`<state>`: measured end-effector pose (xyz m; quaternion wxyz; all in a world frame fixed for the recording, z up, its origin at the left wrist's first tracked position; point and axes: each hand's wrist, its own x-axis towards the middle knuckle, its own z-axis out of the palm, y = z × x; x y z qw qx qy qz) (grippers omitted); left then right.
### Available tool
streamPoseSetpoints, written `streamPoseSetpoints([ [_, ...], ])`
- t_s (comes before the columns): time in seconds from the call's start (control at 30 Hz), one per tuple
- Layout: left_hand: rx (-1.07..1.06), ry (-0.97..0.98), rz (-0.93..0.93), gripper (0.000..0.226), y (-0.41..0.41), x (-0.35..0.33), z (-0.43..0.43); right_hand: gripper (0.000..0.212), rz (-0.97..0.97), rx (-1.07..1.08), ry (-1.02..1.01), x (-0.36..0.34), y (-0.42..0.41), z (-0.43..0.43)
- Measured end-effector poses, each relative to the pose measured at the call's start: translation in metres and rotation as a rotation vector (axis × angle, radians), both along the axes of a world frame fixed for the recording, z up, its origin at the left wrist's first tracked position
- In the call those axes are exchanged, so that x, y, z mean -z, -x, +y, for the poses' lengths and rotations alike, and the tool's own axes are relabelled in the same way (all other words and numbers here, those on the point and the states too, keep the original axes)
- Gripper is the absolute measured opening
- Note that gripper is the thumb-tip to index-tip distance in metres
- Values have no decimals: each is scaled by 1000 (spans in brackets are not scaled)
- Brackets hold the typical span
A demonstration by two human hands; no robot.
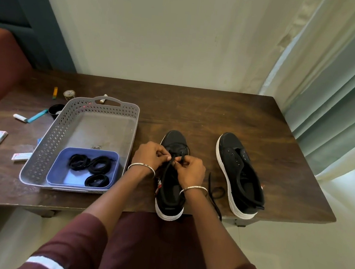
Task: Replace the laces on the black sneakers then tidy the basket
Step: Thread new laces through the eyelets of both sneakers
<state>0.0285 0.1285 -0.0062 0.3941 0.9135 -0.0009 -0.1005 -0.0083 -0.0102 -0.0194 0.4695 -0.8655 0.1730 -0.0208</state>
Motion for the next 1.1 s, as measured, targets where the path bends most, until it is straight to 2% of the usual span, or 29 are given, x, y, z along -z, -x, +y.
streamPoseSetpoints([
  [0.17,23,-243,17,15,-5,-13,-2,19,43,-31,30,1,-4,-1],
  [0.23,-37,-226,47,16,-12,-24,0,23,58,-28,7,4,-6,-3],
  [0.27,-88,-111,92,18,-16,-36,2,25,72,-23,-16,5,-7,-4],
  [0.33,-169,276,250,19,-19,-70,2,28,87,-10,-62,9,-9,-5],
  [0.47,-51,863,413,18,-14,-126,6,25,74,6,-102,14,-10,-4],
  [0.53,-40,1023,452,21,-11,-123,4,19,64,3,-88,12,-9,-4],
  [0.57,-66,1019,466,22,-10,-113,1,17,60,-1,-80,13,-8,-5],
  [0.6,-98,927,459,24,-10,-100,-3,16,59,-7,-75,12,-8,-5],
  [0.63,-113,713,406,25,-13,-84,-6,16,62,-13,-72,12,-7,-5],
  [0.73,117,-168,195,32,-18,-46,-3,15,66,-22,-59,13,-7,-5],
  [0.77,199,-341,189,33,-17,-39,0,15,61,-23,-52,13,-7,-5],
  [0.87,254,-500,210,22,-16,-37,4,17,60,-22,-56,15,-8,-5],
  [0.93,225,-392,202,16,-17,-48,2,18,49,-15,-69,15,-8,-5],
  [1.0,134,-13,237,12,-15,-72,-4,19,45,-5,-89,16,-7,-5],
  [1.1,76,574,232,24,-14,-125,-5,19,36,-6,-90,18,-6,-6],
])
